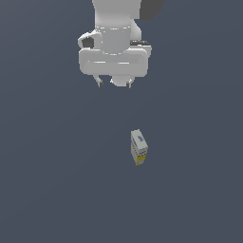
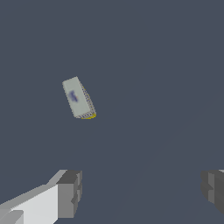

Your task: Pick up the object and move it to a goal position.

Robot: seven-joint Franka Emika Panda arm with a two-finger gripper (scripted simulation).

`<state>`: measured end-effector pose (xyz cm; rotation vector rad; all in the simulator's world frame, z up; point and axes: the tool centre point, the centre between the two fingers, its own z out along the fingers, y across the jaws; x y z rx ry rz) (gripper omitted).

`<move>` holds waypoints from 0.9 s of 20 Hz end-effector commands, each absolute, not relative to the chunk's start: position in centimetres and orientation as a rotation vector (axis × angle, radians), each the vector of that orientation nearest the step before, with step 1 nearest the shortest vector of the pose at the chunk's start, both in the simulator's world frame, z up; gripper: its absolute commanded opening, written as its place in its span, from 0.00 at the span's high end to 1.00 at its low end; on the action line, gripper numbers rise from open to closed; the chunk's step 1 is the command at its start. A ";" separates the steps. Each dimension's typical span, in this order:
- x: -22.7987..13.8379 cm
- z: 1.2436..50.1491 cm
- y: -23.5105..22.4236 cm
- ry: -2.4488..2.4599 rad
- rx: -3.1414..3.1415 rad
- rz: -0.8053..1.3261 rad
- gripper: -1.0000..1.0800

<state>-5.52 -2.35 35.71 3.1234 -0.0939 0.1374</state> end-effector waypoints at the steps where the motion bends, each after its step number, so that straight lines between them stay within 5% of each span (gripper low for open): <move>1: -5.5 35.7 -2.4 -0.094 3.123 0.137 0.04; 18: -4.8 34.1 -1.7 -0.033 3.118 0.108 0.04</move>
